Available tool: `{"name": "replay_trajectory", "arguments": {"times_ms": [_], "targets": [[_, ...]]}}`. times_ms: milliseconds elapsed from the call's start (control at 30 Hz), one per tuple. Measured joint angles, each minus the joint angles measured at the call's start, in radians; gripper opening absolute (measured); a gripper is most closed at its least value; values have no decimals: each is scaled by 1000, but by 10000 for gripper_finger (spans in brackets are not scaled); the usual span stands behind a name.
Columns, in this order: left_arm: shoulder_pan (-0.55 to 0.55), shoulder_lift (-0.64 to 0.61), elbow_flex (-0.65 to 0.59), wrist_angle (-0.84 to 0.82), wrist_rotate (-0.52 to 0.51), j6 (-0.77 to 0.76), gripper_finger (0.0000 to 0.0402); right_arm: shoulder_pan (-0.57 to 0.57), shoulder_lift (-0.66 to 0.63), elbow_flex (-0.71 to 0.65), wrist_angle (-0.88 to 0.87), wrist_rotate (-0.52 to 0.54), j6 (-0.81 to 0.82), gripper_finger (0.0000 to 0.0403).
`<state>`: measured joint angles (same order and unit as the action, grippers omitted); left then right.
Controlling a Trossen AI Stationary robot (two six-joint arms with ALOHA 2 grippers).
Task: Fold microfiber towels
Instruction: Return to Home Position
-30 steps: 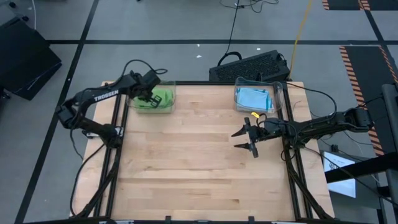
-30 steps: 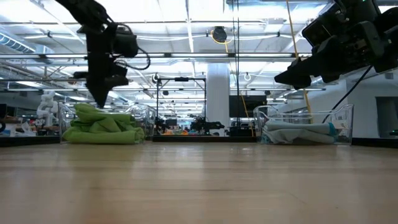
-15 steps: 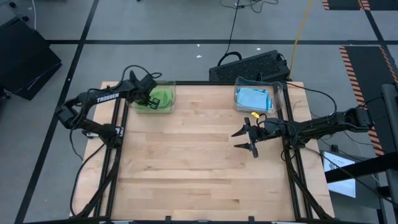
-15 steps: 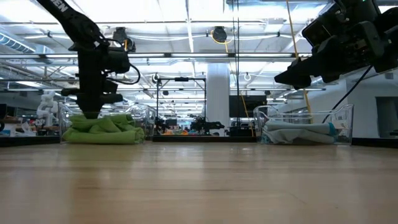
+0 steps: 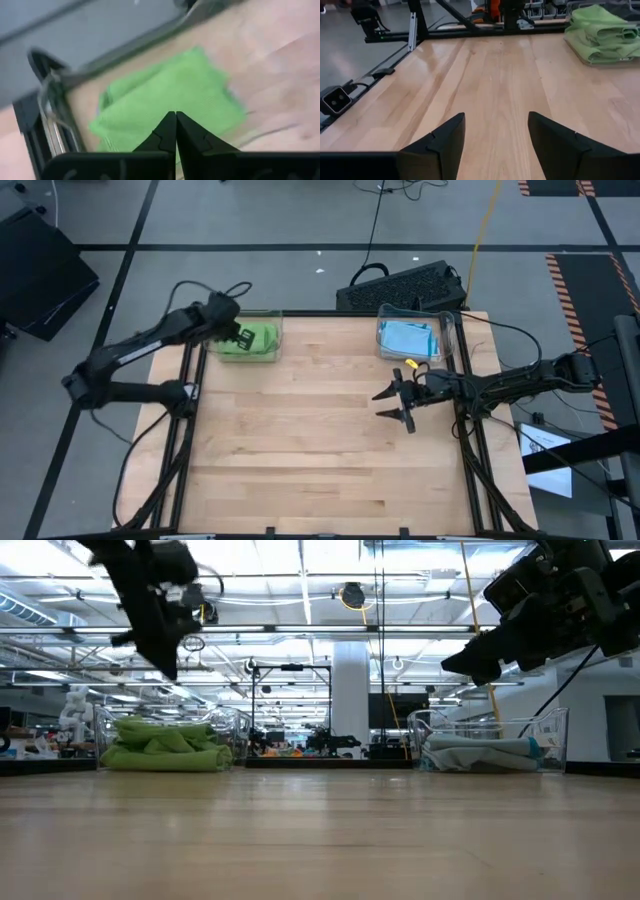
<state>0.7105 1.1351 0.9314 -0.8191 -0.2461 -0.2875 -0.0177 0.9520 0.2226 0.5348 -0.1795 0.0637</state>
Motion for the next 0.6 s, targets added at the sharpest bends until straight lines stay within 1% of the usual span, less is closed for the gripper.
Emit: {"name": "replay_trajectory", "arguments": {"times_ms": [133,233,333,500,600], "targets": [[-141,-152,-17,22,-75,-29,8,0,0,0,43,0,2,179],[-287,-245,-53,66,-135,-53,3,0,0,0,83,0,-25,142],[-453,-315,-110,172,-202,-66,6,0,0,0,102,0,-76,103],[-711,-338,-222,385,-324,-3,3,-9,0,0,120,0,-138,39],[-809,-317,-279,527,-399,21,6,-18,-16,0,112,0,-163,8]]}}
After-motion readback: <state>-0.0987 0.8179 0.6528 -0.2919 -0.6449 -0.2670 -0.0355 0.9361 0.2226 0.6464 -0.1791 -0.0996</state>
